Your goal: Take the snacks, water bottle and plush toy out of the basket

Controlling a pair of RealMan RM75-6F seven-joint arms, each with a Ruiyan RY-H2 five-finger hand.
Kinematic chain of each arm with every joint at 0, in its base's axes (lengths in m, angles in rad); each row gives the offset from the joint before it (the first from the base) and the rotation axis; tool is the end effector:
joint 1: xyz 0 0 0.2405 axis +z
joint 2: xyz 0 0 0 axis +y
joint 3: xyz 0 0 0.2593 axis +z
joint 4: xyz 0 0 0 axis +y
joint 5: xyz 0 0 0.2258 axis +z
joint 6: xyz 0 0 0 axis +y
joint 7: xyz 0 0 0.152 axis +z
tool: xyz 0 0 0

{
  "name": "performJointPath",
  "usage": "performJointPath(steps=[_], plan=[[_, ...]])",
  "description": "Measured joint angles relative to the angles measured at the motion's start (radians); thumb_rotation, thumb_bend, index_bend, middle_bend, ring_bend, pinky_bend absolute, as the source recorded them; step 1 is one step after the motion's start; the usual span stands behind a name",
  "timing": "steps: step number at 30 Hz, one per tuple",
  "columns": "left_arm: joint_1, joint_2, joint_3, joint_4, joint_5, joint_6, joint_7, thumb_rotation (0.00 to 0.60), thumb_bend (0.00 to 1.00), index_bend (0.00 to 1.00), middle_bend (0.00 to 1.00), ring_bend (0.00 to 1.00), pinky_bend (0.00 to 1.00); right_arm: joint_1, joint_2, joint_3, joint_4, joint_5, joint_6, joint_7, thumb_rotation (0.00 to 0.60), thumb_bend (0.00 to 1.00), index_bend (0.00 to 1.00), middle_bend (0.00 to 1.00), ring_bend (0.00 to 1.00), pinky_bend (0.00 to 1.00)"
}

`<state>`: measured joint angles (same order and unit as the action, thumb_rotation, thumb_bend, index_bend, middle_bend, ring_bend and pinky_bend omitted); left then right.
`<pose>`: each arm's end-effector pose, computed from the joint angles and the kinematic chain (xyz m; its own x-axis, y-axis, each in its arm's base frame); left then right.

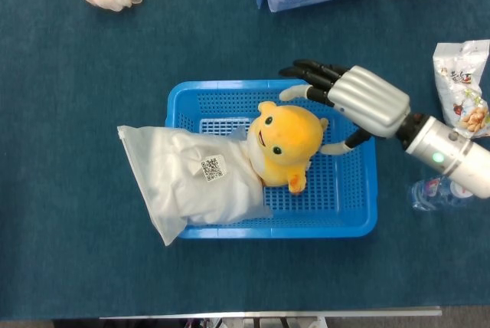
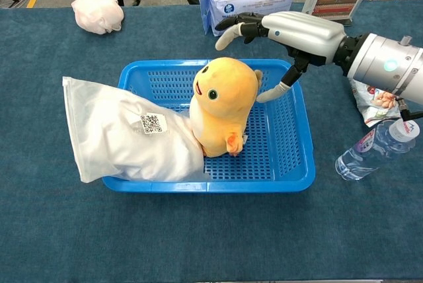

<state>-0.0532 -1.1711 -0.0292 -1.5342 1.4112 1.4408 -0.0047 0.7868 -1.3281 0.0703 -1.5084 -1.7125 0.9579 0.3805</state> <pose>-0.3538 0.1749 0.1331 0.4021 0.0770 0.9124 0.9058 0.1124 -0.4086 -0.1282 -0.3337 0.0079 0.3428 -0.4001 0.8500 -0.7493 -0.6622 -0.0095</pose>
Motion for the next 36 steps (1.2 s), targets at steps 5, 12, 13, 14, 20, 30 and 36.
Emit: performJointPath(steps=[5, 12, 13, 14, 20, 30, 36], plan=[[0.004, 0.0, 0.0, 0.005, -0.001, 0.001, -0.009, 0.6, 0.25, 0.43, 0.38, 0.33, 0.52, 0.021, -0.023, -0.009, 0.029, 0.004, -0.013, 0.065, 0.6, 0.0, 0.23, 0.09, 0.02, 0.23], [0.008, 0.0, -0.002, 0.008, -0.003, 0.003, -0.018, 0.6, 0.25, 0.43, 0.38, 0.33, 0.52, 0.058, -0.057, -0.036, 0.091, -0.011, -0.016, 0.205, 0.6, 0.0, 0.23, 0.14, 0.09, 0.3], [0.008, 0.0, -0.002, 0.009, -0.003, 0.003, -0.02, 0.6, 0.25, 0.43, 0.38, 0.33, 0.52, 0.061, -0.062, -0.039, 0.101, -0.013, -0.014, 0.214, 0.6, 0.0, 0.23, 0.16, 0.11, 0.31], [0.009, -0.001, -0.002, 0.011, -0.004, 0.002, -0.021, 0.6, 0.25, 0.43, 0.38, 0.33, 0.52, 0.065, -0.068, -0.043, 0.11, -0.015, -0.012, 0.22, 0.6, 0.0, 0.23, 0.18, 0.12, 0.32], [0.009, -0.002, -0.002, 0.014, -0.003, 0.001, -0.025, 0.6, 0.25, 0.43, 0.38, 0.33, 0.52, 0.067, -0.089, -0.052, 0.132, -0.012, 0.018, 0.218, 0.6, 0.0, 0.32, 0.35, 0.28, 0.41], [0.009, -0.004, -0.004, 0.014, -0.002, -0.001, -0.022, 0.6, 0.25, 0.43, 0.38, 0.33, 0.52, 0.042, -0.11, -0.045, 0.145, 0.012, 0.09, 0.204, 0.6, 0.0, 0.44, 0.52, 0.46, 0.52], [0.007, -0.005, -0.004, 0.013, -0.005, -0.008, -0.018, 0.6, 0.25, 0.43, 0.38, 0.33, 0.52, 0.03, -0.095, -0.038, 0.121, 0.016, 0.132, 0.205, 0.6, 0.0, 0.48, 0.56, 0.49, 0.52]])
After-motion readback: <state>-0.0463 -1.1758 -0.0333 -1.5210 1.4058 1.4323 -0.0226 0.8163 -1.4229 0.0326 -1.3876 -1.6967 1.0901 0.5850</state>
